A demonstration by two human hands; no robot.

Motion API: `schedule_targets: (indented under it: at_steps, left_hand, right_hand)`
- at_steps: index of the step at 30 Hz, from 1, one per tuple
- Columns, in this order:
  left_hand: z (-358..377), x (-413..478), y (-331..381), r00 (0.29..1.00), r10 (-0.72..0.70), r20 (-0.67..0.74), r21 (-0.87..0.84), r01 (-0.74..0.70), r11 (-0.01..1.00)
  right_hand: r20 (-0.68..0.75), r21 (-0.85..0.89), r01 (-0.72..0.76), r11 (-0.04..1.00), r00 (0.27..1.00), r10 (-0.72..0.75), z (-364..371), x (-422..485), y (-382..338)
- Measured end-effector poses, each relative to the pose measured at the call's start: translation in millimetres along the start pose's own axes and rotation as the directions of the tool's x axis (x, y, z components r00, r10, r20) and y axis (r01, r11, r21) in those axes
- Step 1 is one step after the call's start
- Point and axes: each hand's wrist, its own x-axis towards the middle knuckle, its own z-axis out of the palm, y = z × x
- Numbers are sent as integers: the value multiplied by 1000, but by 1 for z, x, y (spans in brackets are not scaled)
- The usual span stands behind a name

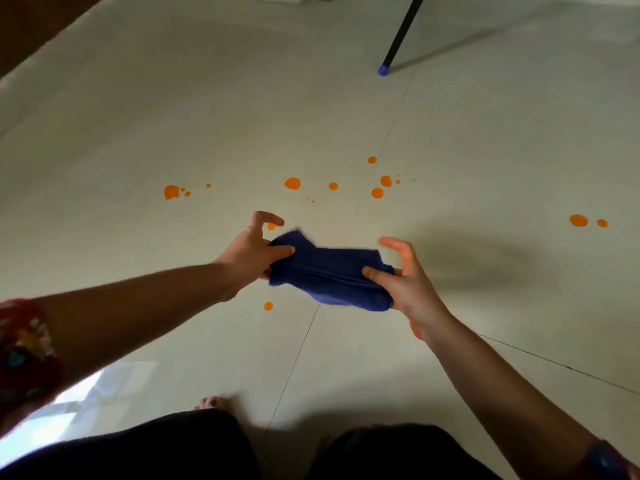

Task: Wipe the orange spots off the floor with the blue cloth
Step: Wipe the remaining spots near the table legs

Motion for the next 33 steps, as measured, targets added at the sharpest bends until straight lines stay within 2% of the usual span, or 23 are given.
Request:
schedule_targets:
  at_steps: [2,4,5,8,11,14,16,19,21,24,25,27,28,30,31,33]
  left_hand:
    - [2,3,-7,998,-22,55,-48,24,999]
    - [2,4,-12,970,-49,237,-80,70,994]
    - [0,8,-16,948,-41,316,-15,48,999]
    - [0,17,-30,931,38,363,257,-139,957]
    - [-5,38,-45,911,112,398,311,-248,917]
    - [-16,60,-52,896,208,392,391,-367,844]
    - [-27,73,-51,888,303,346,444,-439,781]
    - [-36,77,-39,862,467,198,499,-498,709]
    - [-42,74,-38,783,611,111,524,-569,634]
    - [-51,70,-70,678,730,88,575,-633,519]
    - [-53,67,-92,669,734,119,617,-629,473]
    - [-52,57,-143,699,682,214,673,-612,416]
    - [-54,50,-171,737,633,238,669,-596,444]
    - [-59,40,-212,818,546,181,615,-527,587]
    - [-61,38,-226,851,512,118,580,-477,660]
    - [-59,42,-243,887,461,4,571,-381,727]
  right_hand:
    - [36,-90,99,991,995,-96,3,-5,-9]
    - [126,-166,130,977,986,-110,3,-5,-13]
    - [151,-279,146,949,983,-107,3,-3,-15]
    - [214,-665,254,702,966,-147,4,0,-13]
    - [261,-828,346,441,934,-243,12,7,-13]
    - [370,-890,417,183,897,-243,11,18,-18]
    - [415,-890,447,93,877,-243,14,24,-20]
    - [501,-854,517,-65,781,-374,20,28,-25]
    - [518,-843,528,-108,739,-431,27,30,-27]
    - [558,-825,534,-186,714,-424,40,29,-13]
    - [601,-797,564,-215,709,-368,46,29,0]
    - [681,-732,648,-210,701,-209,53,21,29]
    - [706,-709,684,-173,690,-161,61,21,43]
    - [721,-691,712,-120,670,-178,82,33,62]
    - [703,-708,695,-127,676,-218,94,45,69]
    - [628,-777,604,-177,732,-264,124,69,82]
